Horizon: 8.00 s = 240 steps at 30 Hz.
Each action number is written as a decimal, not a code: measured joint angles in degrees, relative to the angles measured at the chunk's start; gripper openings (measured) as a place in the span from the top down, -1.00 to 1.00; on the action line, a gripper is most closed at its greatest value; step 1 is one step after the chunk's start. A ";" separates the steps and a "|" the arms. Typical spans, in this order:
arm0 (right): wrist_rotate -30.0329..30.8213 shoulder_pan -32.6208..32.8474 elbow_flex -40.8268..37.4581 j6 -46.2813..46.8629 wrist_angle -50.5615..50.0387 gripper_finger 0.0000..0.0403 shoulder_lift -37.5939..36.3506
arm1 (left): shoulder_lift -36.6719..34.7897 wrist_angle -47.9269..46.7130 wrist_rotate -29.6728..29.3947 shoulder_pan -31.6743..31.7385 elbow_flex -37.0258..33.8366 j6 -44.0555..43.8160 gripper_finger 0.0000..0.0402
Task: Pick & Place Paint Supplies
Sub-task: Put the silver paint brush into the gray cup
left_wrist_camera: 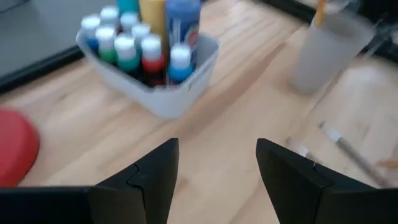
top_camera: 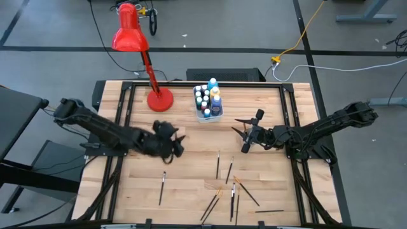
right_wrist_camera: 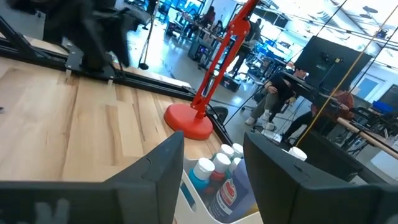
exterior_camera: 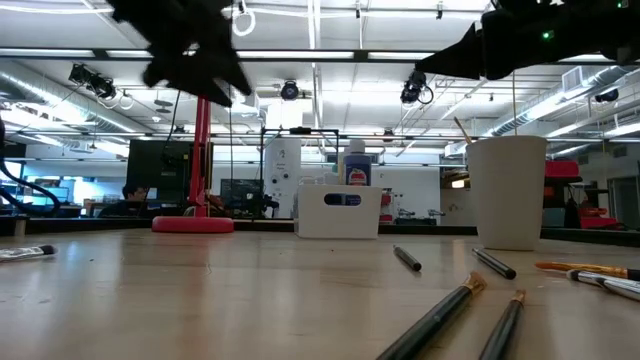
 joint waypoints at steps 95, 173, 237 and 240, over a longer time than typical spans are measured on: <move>-12.07 -5.64 0.02 -4.44 8.58 0.16 3.45 | 25.91 -15.66 34.03 -12.58 5.30 -48.10 0.94; 21.36 3.09 -0.02 -11.44 8.62 0.16 -1.39 | 16.54 36.06 19.32 8.98 17.12 33.85 0.96; -13.06 42.45 -1.11 6.64 -11.27 0.16 -8.00 | 51.68 69.76 53.74 23.27 34.63 48.35 0.83; -13.14 42.45 -1.11 6.62 -11.22 0.16 -8.00 | 51.71 67.31 49.54 23.21 34.56 48.36 0.75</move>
